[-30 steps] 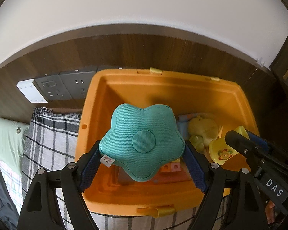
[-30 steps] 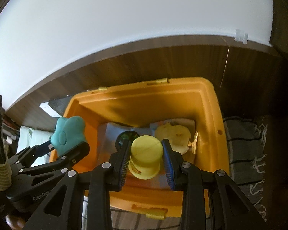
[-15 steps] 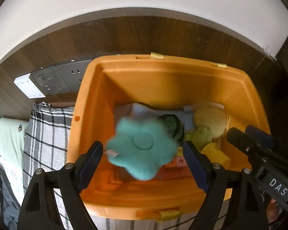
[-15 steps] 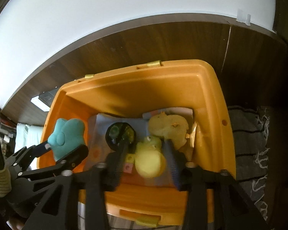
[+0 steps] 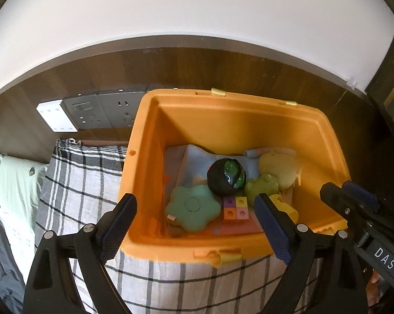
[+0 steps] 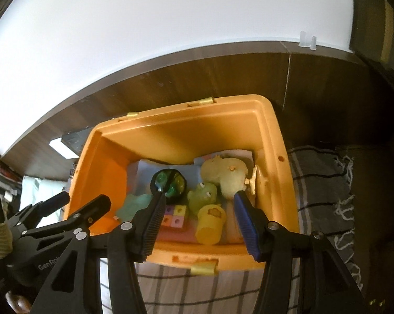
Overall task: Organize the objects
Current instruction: 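Open both grippers to drop the teal plush and yellow toy into the crate, then withdraw both open grippers from the crate back over the blanket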
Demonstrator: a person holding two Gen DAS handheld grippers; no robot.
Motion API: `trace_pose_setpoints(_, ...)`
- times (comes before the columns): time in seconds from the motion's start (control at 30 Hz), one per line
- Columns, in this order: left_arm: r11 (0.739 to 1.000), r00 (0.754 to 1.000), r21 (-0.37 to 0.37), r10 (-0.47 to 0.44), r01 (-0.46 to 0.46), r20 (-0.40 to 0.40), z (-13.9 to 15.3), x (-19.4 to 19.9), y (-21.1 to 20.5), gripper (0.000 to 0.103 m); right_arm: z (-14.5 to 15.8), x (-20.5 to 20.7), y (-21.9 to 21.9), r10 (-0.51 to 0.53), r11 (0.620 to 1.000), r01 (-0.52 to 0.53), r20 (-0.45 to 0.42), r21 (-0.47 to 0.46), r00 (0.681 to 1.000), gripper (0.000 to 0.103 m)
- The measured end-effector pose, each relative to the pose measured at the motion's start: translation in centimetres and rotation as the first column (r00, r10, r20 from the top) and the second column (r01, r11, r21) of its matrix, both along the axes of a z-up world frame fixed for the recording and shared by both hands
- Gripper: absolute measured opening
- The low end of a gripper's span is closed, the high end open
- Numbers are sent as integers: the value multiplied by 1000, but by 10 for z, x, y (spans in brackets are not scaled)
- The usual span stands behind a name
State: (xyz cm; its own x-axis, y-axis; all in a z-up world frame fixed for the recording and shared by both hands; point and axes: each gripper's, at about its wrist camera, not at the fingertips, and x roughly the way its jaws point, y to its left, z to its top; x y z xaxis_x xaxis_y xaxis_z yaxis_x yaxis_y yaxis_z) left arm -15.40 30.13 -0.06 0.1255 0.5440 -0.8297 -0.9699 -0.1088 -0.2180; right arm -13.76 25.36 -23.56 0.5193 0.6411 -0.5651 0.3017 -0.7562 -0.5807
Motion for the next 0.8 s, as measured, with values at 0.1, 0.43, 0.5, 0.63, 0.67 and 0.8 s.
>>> trace_pose_setpoints(0.1, 1000, 1000, 12, 2, -2, 3, 5, 0, -11, 92, 7, 1, -9, 37, 999, -37, -9, -9, 999, 54)
trace_pose_setpoints(0.43, 993, 994, 47, 111, -112, 12, 19, 0, -47, 92, 37, 3, -37, 107, 994, -108, -36, -30, 994, 54)
trace_pose_setpoints(0.5, 992, 994, 58, 112, -113, 16, 22, 0, -55, 92, 42, 4, -41, 116, 993, -117, -42, -34, 992, 54)
trace_pose_setpoints(0.63, 991, 994, 71, 110, -111, 24, 26, 0, -70, 92, 53, 8, -54, 141, 989, -143, -52, -43, 989, 54)
trace_pose_setpoints(0.67, 991, 994, 74, 110, -111, 25, 26, 0, -73, 92, 55, 9, -57, 146, 988, -149, -55, -44, 988, 54)
trace_pose_setpoints(0.8, 992, 995, 80, 95, -98, 37, 26, -1, -85, 93, 64, 14, -66, 191, 980, -195, -69, -44, 979, 54)
